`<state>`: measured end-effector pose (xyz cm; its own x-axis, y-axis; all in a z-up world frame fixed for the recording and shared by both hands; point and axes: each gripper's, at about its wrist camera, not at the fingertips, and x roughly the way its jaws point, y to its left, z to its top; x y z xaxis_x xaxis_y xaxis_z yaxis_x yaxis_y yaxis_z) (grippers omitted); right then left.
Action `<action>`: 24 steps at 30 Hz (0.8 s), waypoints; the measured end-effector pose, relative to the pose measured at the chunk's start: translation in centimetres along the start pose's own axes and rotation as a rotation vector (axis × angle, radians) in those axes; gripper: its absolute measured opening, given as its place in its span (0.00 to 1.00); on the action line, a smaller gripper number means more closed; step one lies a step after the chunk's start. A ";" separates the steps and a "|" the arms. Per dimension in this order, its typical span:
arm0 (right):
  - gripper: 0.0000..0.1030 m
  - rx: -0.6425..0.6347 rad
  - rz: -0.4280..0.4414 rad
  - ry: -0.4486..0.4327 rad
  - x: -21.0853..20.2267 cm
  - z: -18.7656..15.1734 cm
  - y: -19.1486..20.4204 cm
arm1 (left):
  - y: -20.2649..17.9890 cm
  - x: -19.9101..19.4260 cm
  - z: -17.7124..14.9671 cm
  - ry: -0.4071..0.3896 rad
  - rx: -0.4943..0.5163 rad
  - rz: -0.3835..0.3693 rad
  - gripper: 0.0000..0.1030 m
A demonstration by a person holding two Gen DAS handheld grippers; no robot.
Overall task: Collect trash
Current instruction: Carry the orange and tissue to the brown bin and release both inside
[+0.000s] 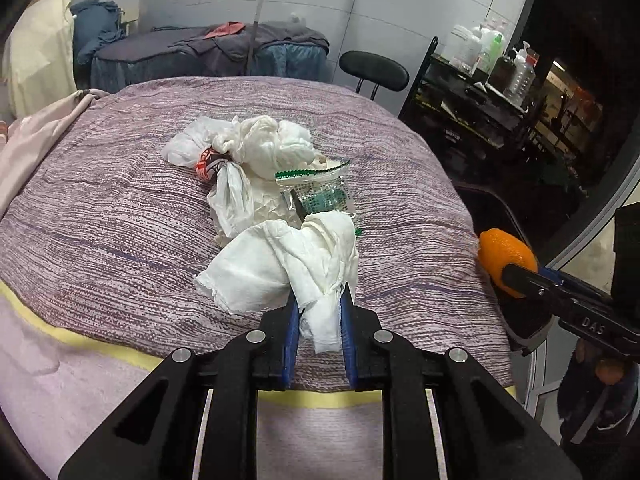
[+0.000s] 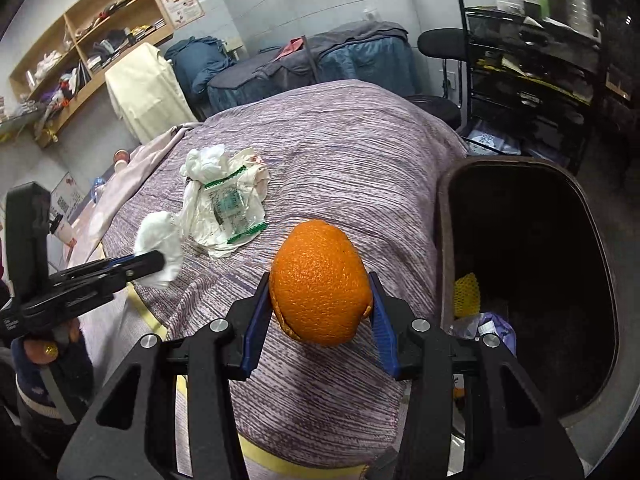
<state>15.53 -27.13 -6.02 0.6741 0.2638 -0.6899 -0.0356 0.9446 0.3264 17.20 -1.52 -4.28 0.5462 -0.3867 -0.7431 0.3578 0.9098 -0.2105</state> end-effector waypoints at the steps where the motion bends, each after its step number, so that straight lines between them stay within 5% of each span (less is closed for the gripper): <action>1: 0.45 0.009 -0.001 -0.008 -0.3 -0.1 -0.3 | -0.6 -0.1 0.2 -0.010 0.001 -0.002 0.17; 24: 0.45 0.201 -0.153 -0.104 -5.4 -2.5 -9.9 | -13.0 1.0 -0.1 -0.031 0.177 -0.188 0.18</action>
<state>10.41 -37.38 -7.16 0.7327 0.0901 -0.6746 0.2125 0.9113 0.3526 13.01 -13.70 -2.38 0.4794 -0.5532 -0.6812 0.5804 0.7821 -0.2267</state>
